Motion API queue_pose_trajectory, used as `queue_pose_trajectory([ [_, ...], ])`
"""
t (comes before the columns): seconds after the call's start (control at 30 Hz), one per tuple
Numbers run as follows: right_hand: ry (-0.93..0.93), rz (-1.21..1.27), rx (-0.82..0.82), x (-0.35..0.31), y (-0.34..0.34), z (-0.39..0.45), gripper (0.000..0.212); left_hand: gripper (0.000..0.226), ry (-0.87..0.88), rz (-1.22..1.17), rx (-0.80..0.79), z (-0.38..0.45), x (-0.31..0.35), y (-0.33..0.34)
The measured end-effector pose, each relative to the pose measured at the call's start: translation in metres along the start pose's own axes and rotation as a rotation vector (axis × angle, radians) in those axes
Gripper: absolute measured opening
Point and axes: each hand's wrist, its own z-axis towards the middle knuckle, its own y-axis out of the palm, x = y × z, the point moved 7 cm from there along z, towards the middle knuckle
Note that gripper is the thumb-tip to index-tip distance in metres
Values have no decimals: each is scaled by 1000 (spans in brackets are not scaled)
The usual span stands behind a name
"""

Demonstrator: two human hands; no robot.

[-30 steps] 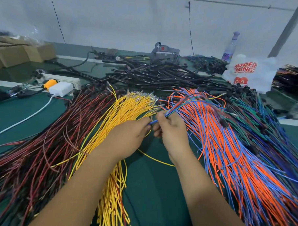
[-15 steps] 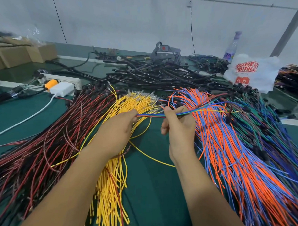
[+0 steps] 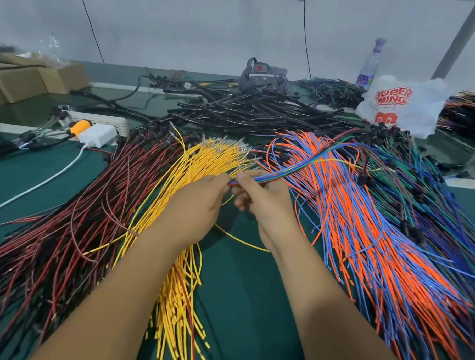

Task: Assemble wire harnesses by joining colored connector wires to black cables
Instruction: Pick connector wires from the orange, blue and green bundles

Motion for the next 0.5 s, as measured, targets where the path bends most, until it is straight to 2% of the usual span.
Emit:
queue_pose_trajectory([
  [0.07,-10,10,-9,0,-2,0,20,17,-34,-63,1,0,-2,1],
  [0.23,-64,-48,74,-2,-10,0,12,15,-178,-459,112,1,-13,-5],
  [0.4,-91,-93,123,-5,-15,1,17,14,-328,-650,202,0,-25,-8],
  [0.5,-102,-57,132,-6,-15,0,16,15,-374,-873,223,0,-31,-7],
])
